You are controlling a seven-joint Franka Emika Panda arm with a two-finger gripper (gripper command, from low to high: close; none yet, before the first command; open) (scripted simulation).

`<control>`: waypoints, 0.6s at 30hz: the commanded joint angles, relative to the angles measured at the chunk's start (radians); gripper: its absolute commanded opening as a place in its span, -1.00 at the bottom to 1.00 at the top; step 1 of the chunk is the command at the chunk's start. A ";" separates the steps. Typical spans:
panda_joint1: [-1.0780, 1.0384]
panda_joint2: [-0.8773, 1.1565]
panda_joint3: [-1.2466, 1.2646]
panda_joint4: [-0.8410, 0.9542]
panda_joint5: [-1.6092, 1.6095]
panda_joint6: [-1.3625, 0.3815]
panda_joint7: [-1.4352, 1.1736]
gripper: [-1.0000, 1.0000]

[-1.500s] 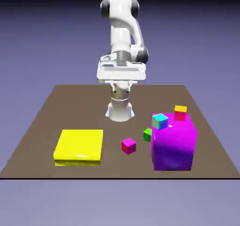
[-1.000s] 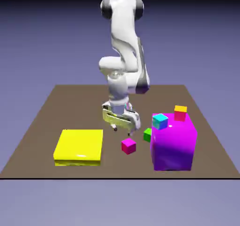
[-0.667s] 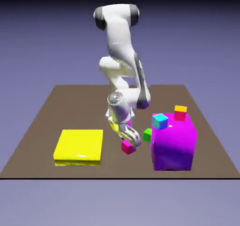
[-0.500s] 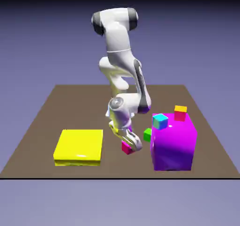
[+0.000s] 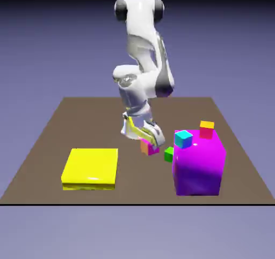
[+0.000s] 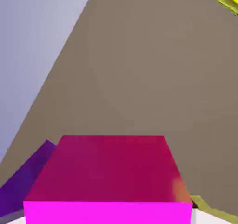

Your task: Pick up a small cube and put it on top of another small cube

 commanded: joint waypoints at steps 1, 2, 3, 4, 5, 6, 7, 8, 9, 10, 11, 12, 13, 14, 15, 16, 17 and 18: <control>0.011 -0.025 0.014 0.029 0.014 -0.044 0.038 -1.00; 0.022 -0.049 0.028 0.059 0.030 -0.088 0.075 -1.00; 0.014 -0.062 0.062 0.073 0.035 -0.110 0.111 -1.00; 0.004 -0.073 0.099 0.086 0.038 -0.129 0.146 -1.00; -0.005 -0.085 0.135 0.099 0.041 -0.149 0.182 -1.00; -0.015 -0.096 0.171 0.111 0.044 -0.169 0.218 -1.00; -0.024 -0.108 0.207 0.124 0.047 -0.189 0.254 -1.00; -0.034 -0.119 0.244 0.137 0.050 -0.208 0.290 -1.00; -0.043 -0.131 0.280 0.150 0.053 -0.228 0.325 -1.00; -0.053 -0.142 0.316 0.162 0.056 -0.248 0.361 -1.00; -0.062 -0.154 0.352 0.175 0.059 -0.268 0.397 -1.00; -0.072 -0.166 0.389 0.188 0.062 -0.287 0.433 -1.00; -0.088 -0.170 0.424 0.195 0.052 -0.295 0.463 -1.00; -0.103 -0.164 0.438 0.193 0.032 -0.285 0.470 -1.00; -0.103 -0.164 0.438 0.193 0.031 -0.285 0.470 -1.00; -0.100 -0.145 0.453 0.168 0.032 -0.242 0.471 -1.00; -0.097 -0.126 0.467 0.144 0.033 -0.198 0.472 -1.00; -0.094 -0.107 0.481 0.120 0.034 -0.155 0.472 -1.00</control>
